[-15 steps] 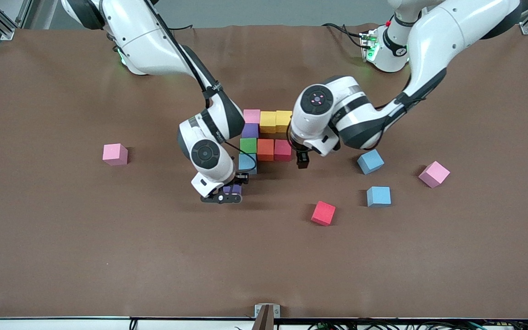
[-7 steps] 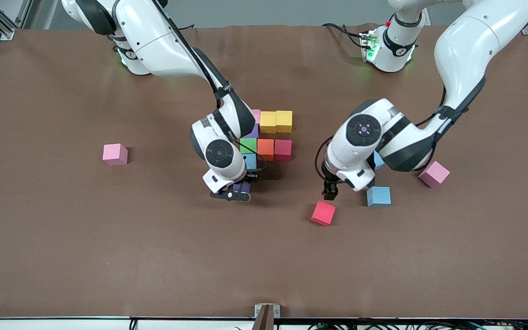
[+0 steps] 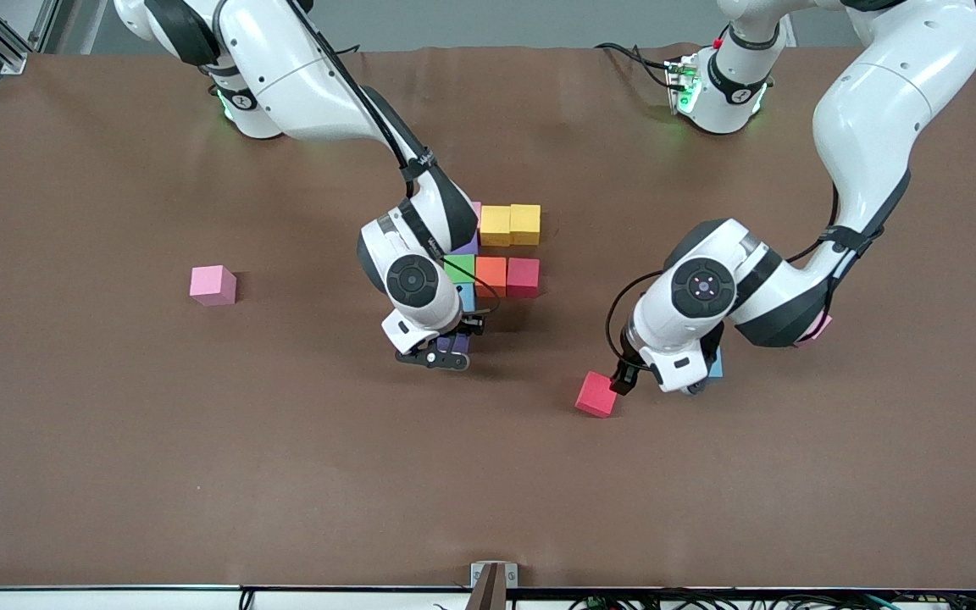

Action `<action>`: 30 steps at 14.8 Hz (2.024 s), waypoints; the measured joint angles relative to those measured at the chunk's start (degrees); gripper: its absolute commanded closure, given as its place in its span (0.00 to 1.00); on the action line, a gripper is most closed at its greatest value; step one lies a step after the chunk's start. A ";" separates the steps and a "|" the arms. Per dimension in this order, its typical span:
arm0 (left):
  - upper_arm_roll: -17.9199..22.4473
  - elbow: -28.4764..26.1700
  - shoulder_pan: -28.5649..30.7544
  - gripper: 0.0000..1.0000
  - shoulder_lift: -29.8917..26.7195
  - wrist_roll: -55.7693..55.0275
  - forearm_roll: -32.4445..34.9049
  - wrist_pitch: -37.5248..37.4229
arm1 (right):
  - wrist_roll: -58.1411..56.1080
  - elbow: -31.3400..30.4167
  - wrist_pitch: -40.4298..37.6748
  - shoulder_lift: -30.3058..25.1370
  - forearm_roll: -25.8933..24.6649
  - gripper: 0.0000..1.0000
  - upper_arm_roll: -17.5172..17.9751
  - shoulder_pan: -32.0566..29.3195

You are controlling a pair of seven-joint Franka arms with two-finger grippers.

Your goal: Arrange 11 blocks into digit 3

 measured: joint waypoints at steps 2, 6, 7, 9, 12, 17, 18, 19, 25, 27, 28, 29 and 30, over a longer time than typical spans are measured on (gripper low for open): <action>1.14 0.44 -0.29 0.01 0.80 3.25 -0.13 1.00 | 0.00 0.05 0.00 0.03 0.02 0.73 0.00 0.32; 2.87 0.92 -1.53 0.01 2.14 3.16 -3.86 4.72 | -0.02 0.07 -0.03 0.05 0.02 0.54 0.00 0.73; 3.60 0.99 -1.94 0.01 2.26 2.91 -4.38 5.61 | -0.02 0.09 -0.05 0.05 0.03 0.31 -0.01 0.73; 5.57 1.20 -3.51 0.01 2.36 2.67 -4.79 6.83 | -0.02 0.10 -0.26 0.08 0.30 0.00 -0.05 0.73; 8.99 2.73 -6.58 0.01 2.39 2.21 -4.80 7.52 | -0.03 0.27 -0.82 0.69 0.72 0.00 -0.05 0.72; 11.47 4.25 -7.64 0.01 3.02 2.21 -4.80 10.29 | -0.04 7.14 -9.20 0.10 0.76 0.00 -0.64 -0.45; 11.99 4.32 -7.81 0.01 3.18 2.21 -4.80 11.09 | -0.12 8.67 -11.64 -0.86 0.76 0.00 -0.81 -0.97; 12.61 4.50 -8.18 0.01 3.34 2.21 -4.80 11.54 | -0.19 9.81 -13.75 -2.55 0.76 0.00 -0.93 -1.50; 15.86 6.09 -12.32 0.01 5.17 1.97 -4.85 11.91 | -5.90 10.96 -36.12 -18.90 0.73 0.00 -1.52 -7.77; 16.22 6.25 -12.78 0.01 5.61 1.96 -4.85 12.49 | -7.21 10.77 -41.88 -23.61 0.72 0.00 -1.65 -11.45; 16.27 6.31 -12.81 0.09 5.81 1.96 -4.85 12.94 | -7.68 10.22 -43.50 -25.75 0.46 0.00 -1.67 -12.98; 16.34 6.34 -12.81 0.26 6.01 1.96 -4.85 13.19 | -7.92 9.01 -44.26 -27.96 -0.47 0.00 -1.68 -13.91; 16.43 6.35 -12.81 0.42 6.24 1.96 -4.85 13.30 | -7.98 7.27 -44.45 -30.21 -2.33 0.00 -1.69 -14.25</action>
